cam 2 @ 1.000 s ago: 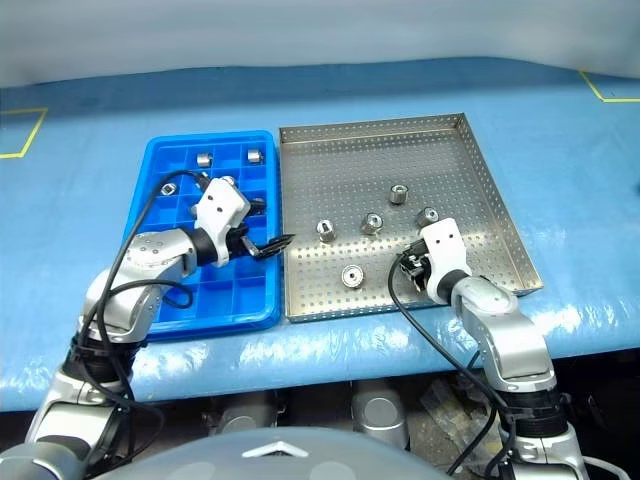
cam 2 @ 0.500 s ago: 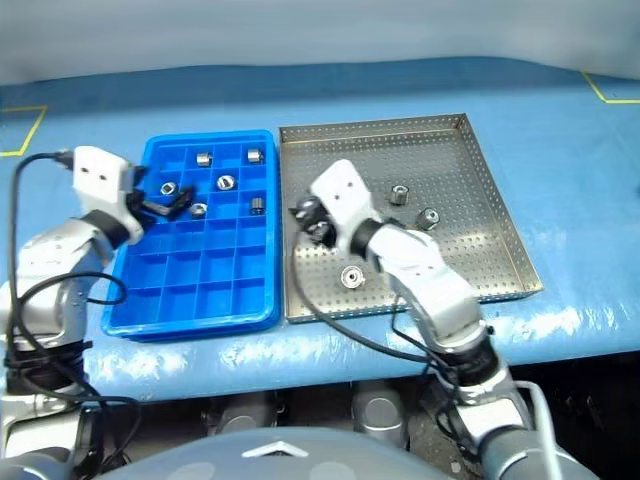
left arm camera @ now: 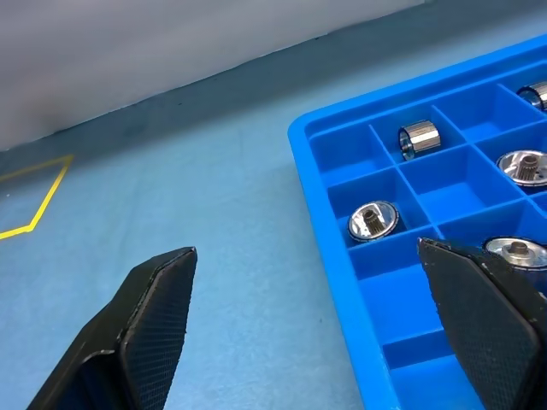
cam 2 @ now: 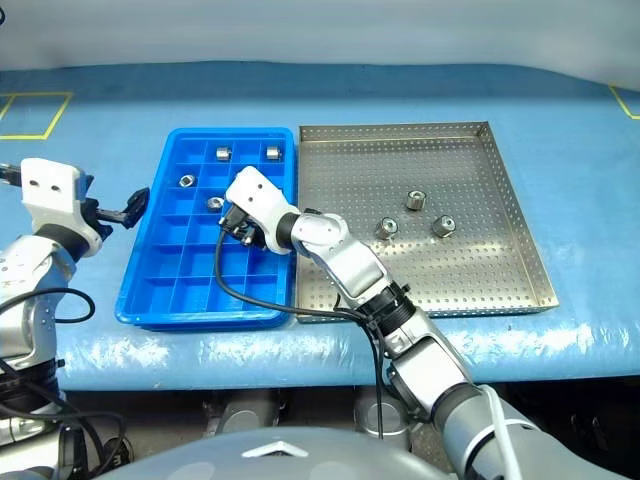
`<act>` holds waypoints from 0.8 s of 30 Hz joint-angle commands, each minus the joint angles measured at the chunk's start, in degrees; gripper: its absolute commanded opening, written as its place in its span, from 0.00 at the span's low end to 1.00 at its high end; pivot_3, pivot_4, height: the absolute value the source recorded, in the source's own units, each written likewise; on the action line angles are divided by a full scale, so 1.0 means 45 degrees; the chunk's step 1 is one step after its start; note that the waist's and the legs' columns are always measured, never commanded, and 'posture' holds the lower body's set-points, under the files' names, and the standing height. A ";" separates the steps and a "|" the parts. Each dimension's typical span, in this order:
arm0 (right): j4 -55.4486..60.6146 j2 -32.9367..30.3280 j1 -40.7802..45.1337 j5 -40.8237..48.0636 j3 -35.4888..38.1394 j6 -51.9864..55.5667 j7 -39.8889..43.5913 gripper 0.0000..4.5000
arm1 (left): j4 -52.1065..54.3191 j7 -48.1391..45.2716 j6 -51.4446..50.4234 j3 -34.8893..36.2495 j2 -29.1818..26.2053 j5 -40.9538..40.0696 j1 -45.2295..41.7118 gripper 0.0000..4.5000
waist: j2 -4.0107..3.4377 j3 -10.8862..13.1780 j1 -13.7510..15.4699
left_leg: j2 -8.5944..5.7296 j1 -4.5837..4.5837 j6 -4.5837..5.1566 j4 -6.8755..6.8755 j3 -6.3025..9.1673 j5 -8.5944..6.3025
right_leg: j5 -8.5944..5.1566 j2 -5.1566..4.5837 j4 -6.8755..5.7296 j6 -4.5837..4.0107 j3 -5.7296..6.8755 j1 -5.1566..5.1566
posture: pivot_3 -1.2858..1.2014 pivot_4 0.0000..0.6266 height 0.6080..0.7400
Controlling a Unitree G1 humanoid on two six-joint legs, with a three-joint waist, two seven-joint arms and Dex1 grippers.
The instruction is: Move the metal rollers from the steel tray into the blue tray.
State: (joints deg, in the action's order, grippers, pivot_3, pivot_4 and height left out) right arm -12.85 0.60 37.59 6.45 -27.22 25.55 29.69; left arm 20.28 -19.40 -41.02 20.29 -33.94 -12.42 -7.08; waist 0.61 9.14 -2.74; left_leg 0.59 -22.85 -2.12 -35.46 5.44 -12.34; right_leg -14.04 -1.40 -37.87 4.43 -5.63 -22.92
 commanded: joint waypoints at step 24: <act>-0.2985 0.1678 0.0793 -0.0373 0.1621 -0.2056 0.0817 0.54 | 0.1055 0.0224 -0.0480 -0.0459 0.0271 -0.0111 0.0095 1.00 | -0.0002 0.0001 0.0143 | -0.0002 0.0003 -0.0078 0.0065 0.0081 0.0046 | -0.0013 0.0007 -0.0012 -0.0038 0.0066 -0.0007 | 0.56 0.24 1.00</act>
State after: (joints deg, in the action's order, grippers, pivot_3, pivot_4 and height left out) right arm -26.99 7.17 39.45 4.88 -20.45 18.57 33.54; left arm 22.43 -18.75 -43.29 17.85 -32.70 -12.66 -6.00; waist 0.60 9.14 -2.10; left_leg 0.59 -22.84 -2.49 -35.16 5.82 -12.13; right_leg -14.10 -1.36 -37.93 4.26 -5.31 -22.96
